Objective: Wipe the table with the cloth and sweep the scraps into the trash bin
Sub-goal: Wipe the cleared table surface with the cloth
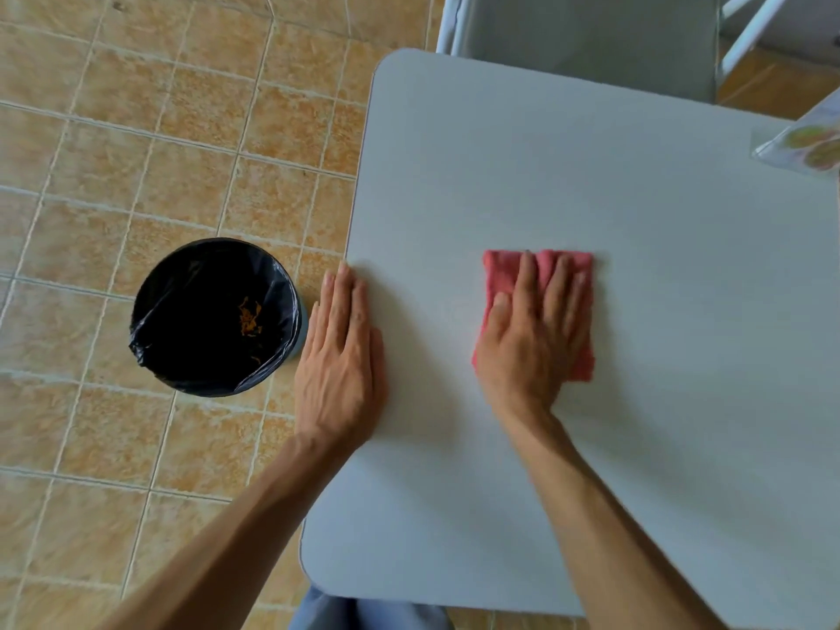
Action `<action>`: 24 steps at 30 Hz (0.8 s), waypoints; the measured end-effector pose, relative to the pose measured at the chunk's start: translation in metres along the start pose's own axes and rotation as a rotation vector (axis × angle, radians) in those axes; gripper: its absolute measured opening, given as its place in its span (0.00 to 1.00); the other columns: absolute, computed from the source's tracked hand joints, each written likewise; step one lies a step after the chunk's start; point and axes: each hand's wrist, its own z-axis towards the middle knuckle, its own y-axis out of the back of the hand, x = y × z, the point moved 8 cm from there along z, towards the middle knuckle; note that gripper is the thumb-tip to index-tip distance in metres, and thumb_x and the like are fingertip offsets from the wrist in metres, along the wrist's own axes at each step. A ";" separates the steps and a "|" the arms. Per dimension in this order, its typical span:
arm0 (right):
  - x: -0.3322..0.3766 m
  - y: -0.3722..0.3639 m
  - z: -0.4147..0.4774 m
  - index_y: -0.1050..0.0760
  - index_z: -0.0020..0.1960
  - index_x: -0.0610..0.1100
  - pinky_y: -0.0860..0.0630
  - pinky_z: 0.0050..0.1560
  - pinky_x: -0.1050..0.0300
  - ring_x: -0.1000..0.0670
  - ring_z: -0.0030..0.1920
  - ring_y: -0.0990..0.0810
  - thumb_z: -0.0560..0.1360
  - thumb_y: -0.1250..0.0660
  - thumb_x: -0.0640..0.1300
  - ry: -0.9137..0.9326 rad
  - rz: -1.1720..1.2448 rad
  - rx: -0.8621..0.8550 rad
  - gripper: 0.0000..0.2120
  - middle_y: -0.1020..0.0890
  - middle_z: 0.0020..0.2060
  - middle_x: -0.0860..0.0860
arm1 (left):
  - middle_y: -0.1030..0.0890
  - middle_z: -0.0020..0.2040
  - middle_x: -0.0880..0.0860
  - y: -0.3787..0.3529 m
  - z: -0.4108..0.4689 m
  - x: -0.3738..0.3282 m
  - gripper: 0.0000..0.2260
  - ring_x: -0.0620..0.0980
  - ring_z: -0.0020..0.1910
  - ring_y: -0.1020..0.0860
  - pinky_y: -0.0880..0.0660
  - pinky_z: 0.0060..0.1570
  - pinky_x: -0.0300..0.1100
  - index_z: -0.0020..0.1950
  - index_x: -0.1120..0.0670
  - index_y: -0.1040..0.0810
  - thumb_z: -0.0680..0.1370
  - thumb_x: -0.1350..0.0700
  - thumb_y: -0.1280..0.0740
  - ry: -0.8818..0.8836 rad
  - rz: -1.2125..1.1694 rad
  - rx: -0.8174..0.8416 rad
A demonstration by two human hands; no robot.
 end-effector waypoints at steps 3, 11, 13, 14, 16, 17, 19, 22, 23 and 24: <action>0.094 -0.017 -0.032 0.33 0.78 0.48 0.45 0.78 0.35 0.34 0.80 0.42 0.83 0.43 0.53 0.307 0.090 0.131 0.25 0.36 0.79 0.40 | 0.45 0.79 0.61 0.010 -0.036 0.022 0.24 0.57 0.80 0.49 0.45 0.77 0.55 0.77 0.65 0.44 0.82 0.59 0.46 0.090 -0.008 -0.001; 0.099 -0.030 -0.017 0.38 0.80 0.46 0.45 0.79 0.39 0.39 0.81 0.44 0.84 0.49 0.54 0.211 0.020 0.120 0.27 0.38 0.80 0.43 | 0.45 0.80 0.59 0.010 -0.116 0.060 0.25 0.54 0.80 0.48 0.41 0.75 0.57 0.78 0.62 0.42 0.84 0.51 0.52 0.201 -0.068 0.062; 0.118 -0.027 -0.053 0.40 0.81 0.45 0.48 0.79 0.38 0.38 0.81 0.46 0.84 0.48 0.54 0.289 0.035 0.172 0.28 0.40 0.81 0.42 | 0.43 0.79 0.59 0.007 -0.114 0.058 0.23 0.54 0.80 0.47 0.42 0.75 0.56 0.77 0.62 0.41 0.84 0.54 0.49 0.176 -0.095 0.066; 0.132 -0.024 -0.076 0.41 0.81 0.45 0.48 0.79 0.37 0.39 0.82 0.46 0.84 0.48 0.54 0.481 0.051 0.214 0.28 0.41 0.81 0.43 | 0.43 0.79 0.59 0.006 -0.113 0.057 0.23 0.53 0.80 0.47 0.42 0.75 0.56 0.77 0.62 0.41 0.83 0.55 0.48 0.170 -0.108 0.071; 0.136 -0.017 -0.106 0.41 0.81 0.47 0.48 0.80 0.38 0.42 0.82 0.47 0.84 0.48 0.55 0.849 0.029 0.307 0.27 0.42 0.81 0.45 | 0.44 0.80 0.57 0.004 -0.113 0.059 0.23 0.51 0.80 0.49 0.44 0.76 0.54 0.78 0.61 0.42 0.83 0.55 0.48 0.172 -0.131 0.096; 0.127 -0.015 -0.106 0.41 0.81 0.48 0.47 0.80 0.39 0.43 0.82 0.47 0.85 0.48 0.55 0.942 0.018 0.315 0.27 0.41 0.81 0.46 | 0.43 0.80 0.57 0.004 -0.113 0.059 0.23 0.51 0.80 0.49 0.45 0.77 0.53 0.78 0.61 0.41 0.83 0.55 0.48 0.168 -0.132 0.099; 0.101 -0.015 -0.083 0.39 0.81 0.48 0.44 0.79 0.39 0.42 0.82 0.45 0.85 0.48 0.55 0.864 -0.002 0.269 0.26 0.39 0.81 0.46 | 0.41 0.79 0.58 0.007 -0.112 0.058 0.23 0.53 0.79 0.47 0.44 0.76 0.53 0.77 0.62 0.39 0.83 0.54 0.48 0.143 -0.119 0.084; 0.065 -0.010 -0.055 0.39 0.81 0.47 0.42 0.78 0.38 0.40 0.81 0.43 0.84 0.48 0.54 0.335 -0.039 0.139 0.26 0.38 0.80 0.44 | 0.40 0.78 0.57 0.006 -0.112 0.055 0.22 0.53 0.79 0.46 0.45 0.76 0.50 0.76 0.61 0.37 0.84 0.54 0.49 0.140 -0.130 0.078; 0.067 -0.009 -0.063 0.39 0.81 0.47 0.42 0.78 0.37 0.38 0.81 0.43 0.84 0.47 0.53 0.206 -0.042 0.113 0.26 0.38 0.80 0.43 | 0.39 0.78 0.57 0.006 -0.113 0.056 0.22 0.52 0.79 0.45 0.44 0.76 0.51 0.76 0.61 0.37 0.84 0.54 0.49 0.142 -0.135 0.072; 0.077 -0.010 -0.076 0.38 0.80 0.46 0.44 0.78 0.36 0.37 0.81 0.43 0.84 0.47 0.53 0.175 -0.031 0.121 0.27 0.38 0.80 0.41 | 0.38 0.78 0.57 0.005 -0.115 0.056 0.21 0.53 0.79 0.45 0.43 0.76 0.53 0.76 0.61 0.36 0.84 0.55 0.48 0.143 -0.142 0.065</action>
